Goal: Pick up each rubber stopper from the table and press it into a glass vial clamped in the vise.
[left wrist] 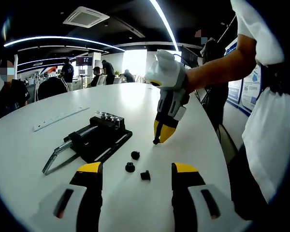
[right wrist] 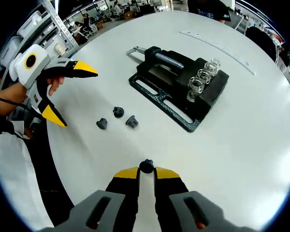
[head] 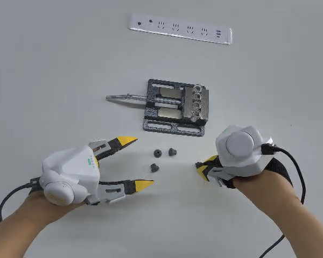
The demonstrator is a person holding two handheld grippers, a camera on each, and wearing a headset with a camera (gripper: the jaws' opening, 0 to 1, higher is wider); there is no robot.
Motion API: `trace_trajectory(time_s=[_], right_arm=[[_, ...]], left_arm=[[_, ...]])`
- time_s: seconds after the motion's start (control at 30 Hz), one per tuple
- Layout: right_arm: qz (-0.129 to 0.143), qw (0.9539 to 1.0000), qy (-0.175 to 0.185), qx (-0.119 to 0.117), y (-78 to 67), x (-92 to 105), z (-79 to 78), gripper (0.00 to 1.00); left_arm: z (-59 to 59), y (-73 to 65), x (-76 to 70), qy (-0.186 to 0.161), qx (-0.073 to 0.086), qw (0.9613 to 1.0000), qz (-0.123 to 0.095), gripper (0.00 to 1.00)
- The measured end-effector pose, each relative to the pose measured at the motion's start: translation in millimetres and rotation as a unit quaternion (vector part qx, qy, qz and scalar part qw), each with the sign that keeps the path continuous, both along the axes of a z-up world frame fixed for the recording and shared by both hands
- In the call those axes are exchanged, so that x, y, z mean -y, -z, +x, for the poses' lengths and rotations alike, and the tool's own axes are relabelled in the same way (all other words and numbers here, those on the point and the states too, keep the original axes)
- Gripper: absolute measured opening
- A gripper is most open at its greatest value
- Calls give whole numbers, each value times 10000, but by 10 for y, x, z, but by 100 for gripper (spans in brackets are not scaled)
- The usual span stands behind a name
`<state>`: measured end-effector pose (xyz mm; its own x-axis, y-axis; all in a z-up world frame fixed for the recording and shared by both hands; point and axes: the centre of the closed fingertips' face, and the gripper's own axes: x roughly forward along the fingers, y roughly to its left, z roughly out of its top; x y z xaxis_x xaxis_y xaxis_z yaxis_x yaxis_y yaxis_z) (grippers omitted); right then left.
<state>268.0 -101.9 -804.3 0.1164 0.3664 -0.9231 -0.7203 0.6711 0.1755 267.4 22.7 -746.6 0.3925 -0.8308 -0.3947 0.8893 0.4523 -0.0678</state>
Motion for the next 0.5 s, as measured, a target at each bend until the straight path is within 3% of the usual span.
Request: trace_trajectory(time_s=[0.5], right_arm=[[-50,9998,-194,18,12,-35,13,15]], left_arm=[[-4,-7,-17,-28,-18,10000,-16,55]])
